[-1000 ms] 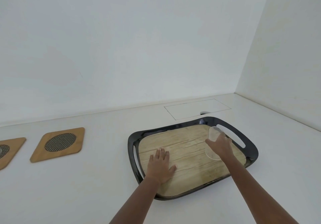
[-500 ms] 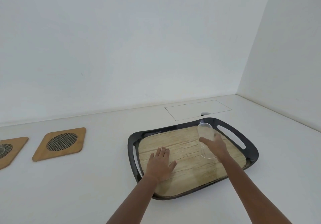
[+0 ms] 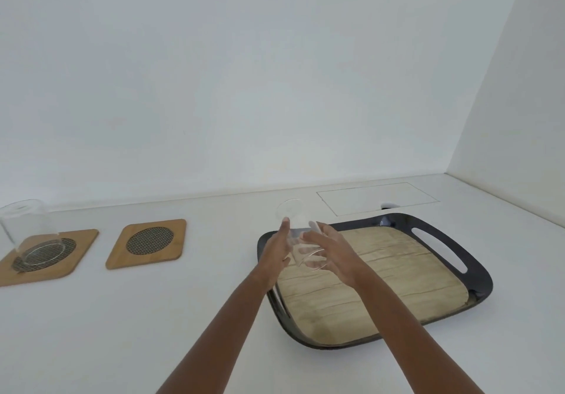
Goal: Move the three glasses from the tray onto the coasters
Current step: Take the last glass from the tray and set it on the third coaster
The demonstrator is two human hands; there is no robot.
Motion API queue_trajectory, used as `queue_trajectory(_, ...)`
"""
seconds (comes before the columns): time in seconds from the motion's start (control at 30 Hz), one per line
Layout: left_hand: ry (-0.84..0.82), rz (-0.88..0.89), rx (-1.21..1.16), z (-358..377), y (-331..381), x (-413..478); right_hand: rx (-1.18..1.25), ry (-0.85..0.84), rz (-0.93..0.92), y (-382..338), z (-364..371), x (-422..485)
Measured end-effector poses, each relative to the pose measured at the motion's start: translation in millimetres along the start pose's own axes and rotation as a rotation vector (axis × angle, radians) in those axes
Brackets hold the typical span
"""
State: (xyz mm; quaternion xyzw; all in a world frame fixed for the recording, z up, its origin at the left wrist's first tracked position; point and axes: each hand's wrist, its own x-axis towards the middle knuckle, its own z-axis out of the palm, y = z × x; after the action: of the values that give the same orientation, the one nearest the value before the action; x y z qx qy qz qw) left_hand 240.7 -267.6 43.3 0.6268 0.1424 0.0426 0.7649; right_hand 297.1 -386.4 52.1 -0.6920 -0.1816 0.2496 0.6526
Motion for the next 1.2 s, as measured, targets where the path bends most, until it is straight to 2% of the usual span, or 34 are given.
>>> queue_trajectory(0.27, 0.088, -0.003, -0.240, -67, 15, -15, -0.072, -0.175, -0.048, -6, 60, 1)
queue_trajectory(0.4, 0.126, 0.040, -0.206, -90, 16, -29, -0.202, -0.155, -0.049, -8, 91, 3)
queue_trajectory(0.57, 0.230, 0.128, -0.109, -112, 13, -46, -0.407, -0.050, -0.079, -6, 131, 7)
queue_trajectory(0.9, 0.440, 0.145, -0.029, -148, 13, -54, -0.421, 0.113, -0.163, 10, 206, 10)
queue_trajectory(1.2, 0.436, 0.214, 0.070, -192, 17, -61, -0.226, 0.034, -0.054, 10, 229, 32)
